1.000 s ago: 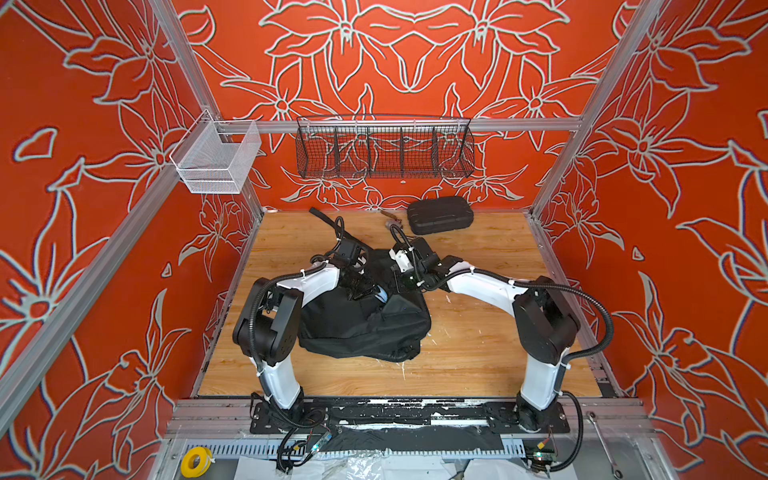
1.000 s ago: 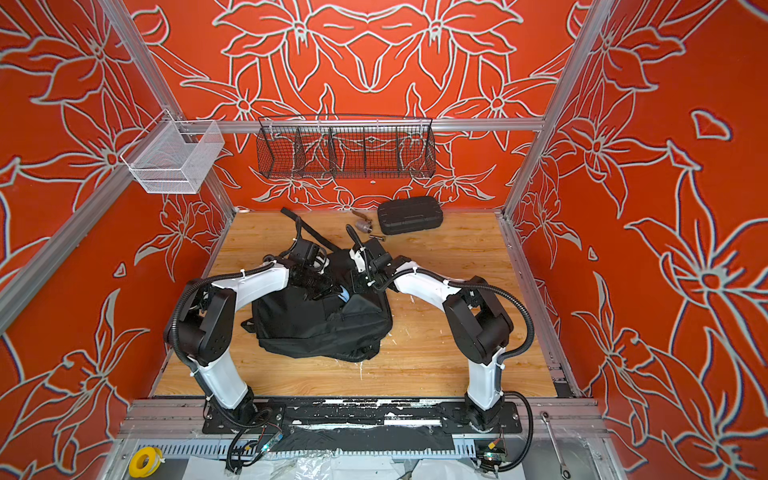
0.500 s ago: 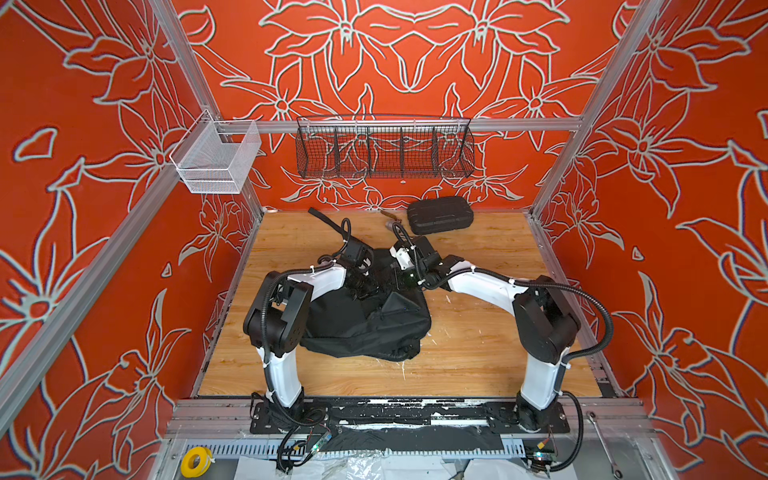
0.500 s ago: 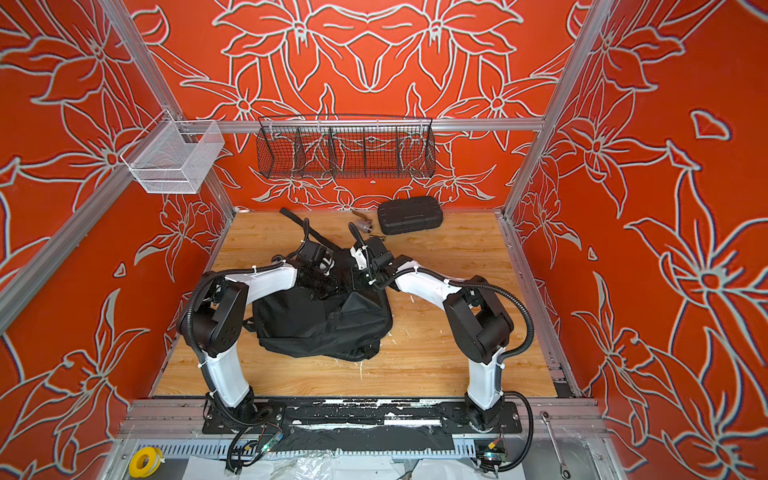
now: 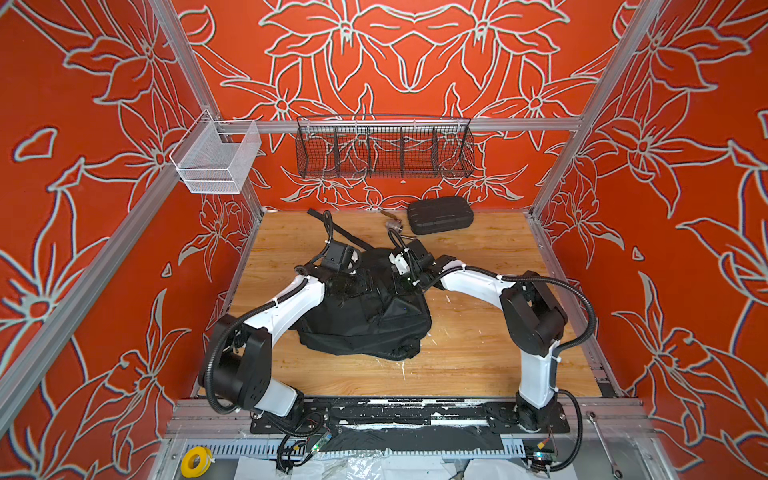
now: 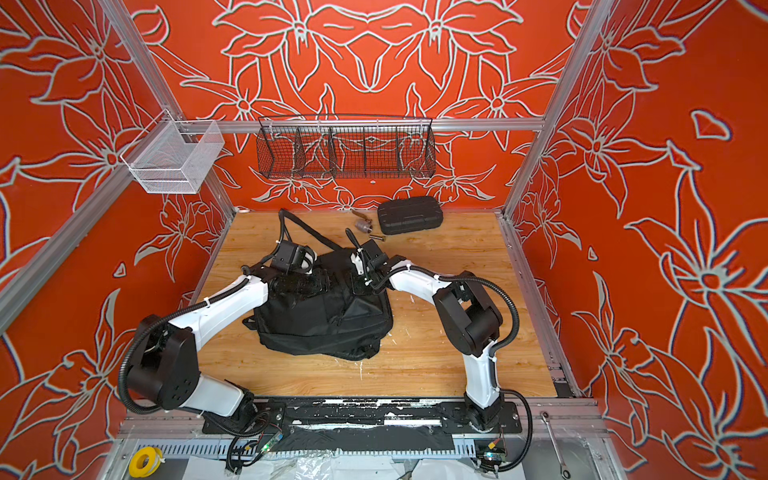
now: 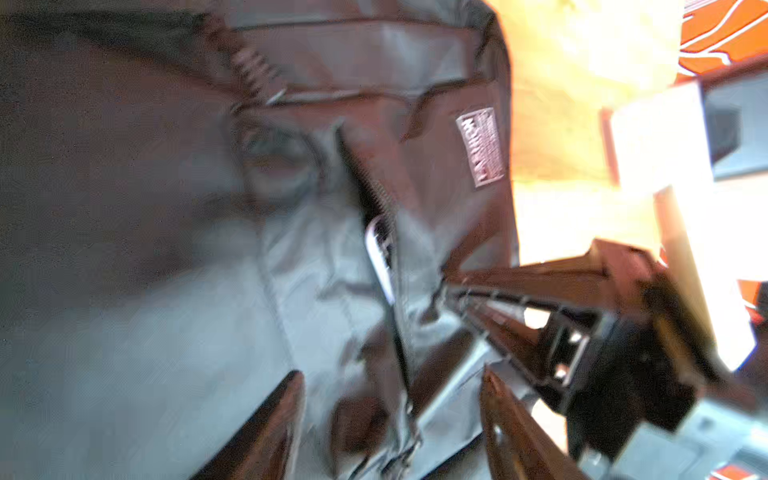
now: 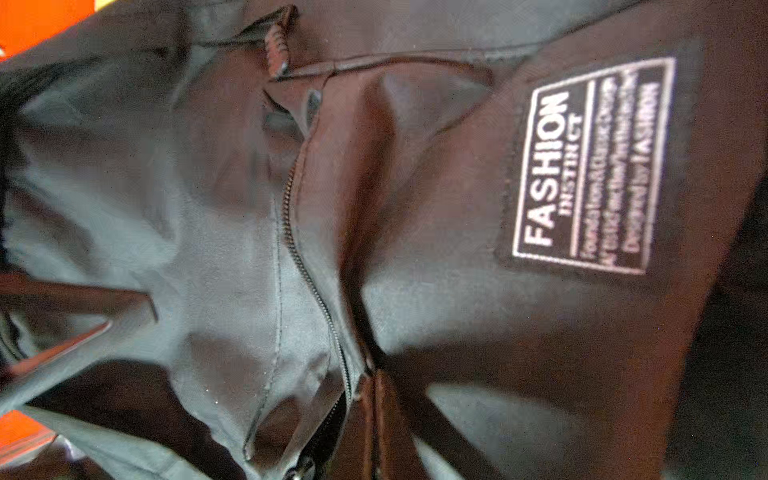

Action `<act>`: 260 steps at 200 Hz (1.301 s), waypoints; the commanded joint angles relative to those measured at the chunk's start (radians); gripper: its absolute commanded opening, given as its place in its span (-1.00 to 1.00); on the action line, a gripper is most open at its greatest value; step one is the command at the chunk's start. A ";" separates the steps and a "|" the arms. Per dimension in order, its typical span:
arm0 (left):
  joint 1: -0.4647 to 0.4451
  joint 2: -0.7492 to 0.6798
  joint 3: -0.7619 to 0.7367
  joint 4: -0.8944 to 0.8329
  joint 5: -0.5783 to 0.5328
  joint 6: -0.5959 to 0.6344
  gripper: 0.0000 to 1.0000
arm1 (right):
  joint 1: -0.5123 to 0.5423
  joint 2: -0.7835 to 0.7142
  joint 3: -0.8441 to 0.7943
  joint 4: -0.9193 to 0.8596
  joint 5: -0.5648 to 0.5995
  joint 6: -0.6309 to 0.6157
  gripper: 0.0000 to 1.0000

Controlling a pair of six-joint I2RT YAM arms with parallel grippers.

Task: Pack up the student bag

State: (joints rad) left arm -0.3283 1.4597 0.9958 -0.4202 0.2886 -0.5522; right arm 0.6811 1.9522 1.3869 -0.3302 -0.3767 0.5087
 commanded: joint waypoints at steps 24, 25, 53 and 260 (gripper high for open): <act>-0.026 -0.189 -0.139 -0.046 -0.059 -0.110 0.42 | 0.026 -0.055 0.027 -0.046 0.106 -0.144 -0.25; -0.027 -0.192 -0.142 -0.046 -0.059 -0.111 0.42 | 0.025 -0.058 0.027 -0.046 0.111 -0.151 -0.23; -0.075 -0.234 -0.173 -0.096 -0.091 -0.133 0.43 | 0.018 -0.144 0.004 -0.023 0.178 -0.387 0.10; -0.095 -0.194 -0.393 -0.069 -0.050 -0.364 0.37 | 0.134 -0.273 -0.350 0.200 -0.162 -1.638 -0.03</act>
State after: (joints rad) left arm -0.4488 1.2720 0.6422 -0.4690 0.2165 -0.8730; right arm 0.7944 1.6718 1.0554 -0.2272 -0.5278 -0.9951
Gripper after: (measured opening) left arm 0.689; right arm 0.484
